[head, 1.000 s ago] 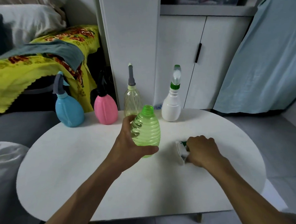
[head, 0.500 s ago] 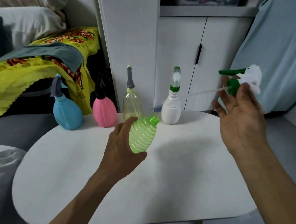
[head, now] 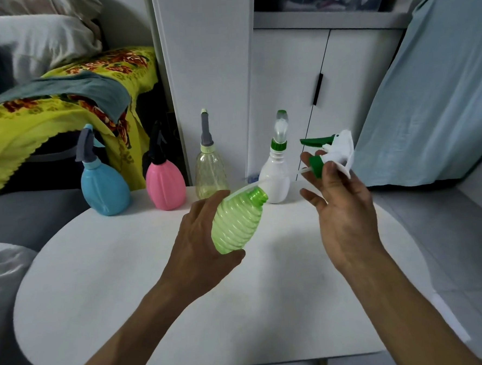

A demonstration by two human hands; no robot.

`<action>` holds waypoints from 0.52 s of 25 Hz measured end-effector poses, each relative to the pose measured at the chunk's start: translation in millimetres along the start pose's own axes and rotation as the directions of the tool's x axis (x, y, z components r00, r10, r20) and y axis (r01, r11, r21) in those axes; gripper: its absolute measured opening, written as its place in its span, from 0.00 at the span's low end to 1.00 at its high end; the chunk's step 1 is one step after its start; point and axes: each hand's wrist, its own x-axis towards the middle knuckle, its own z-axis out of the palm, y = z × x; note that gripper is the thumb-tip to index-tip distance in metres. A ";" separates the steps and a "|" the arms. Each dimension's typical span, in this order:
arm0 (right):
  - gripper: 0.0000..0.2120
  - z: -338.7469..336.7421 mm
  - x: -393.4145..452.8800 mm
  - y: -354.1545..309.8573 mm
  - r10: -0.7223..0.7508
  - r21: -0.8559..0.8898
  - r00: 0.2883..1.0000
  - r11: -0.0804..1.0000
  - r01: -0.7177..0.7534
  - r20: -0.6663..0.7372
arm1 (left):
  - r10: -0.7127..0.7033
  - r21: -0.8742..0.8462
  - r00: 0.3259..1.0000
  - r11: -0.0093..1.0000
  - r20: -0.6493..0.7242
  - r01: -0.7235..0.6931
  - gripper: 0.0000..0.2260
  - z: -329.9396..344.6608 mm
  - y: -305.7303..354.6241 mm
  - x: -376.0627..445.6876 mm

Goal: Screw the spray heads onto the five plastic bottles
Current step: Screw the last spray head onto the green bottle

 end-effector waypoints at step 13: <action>0.18 -7.4 6.3 -5.1 0.019 -0.098 0.999 0.995 -0.022 -0.037 | -0.022 0.074 1.000 0.997 -0.002 0.022 0.40 3.5 -8.2 1.0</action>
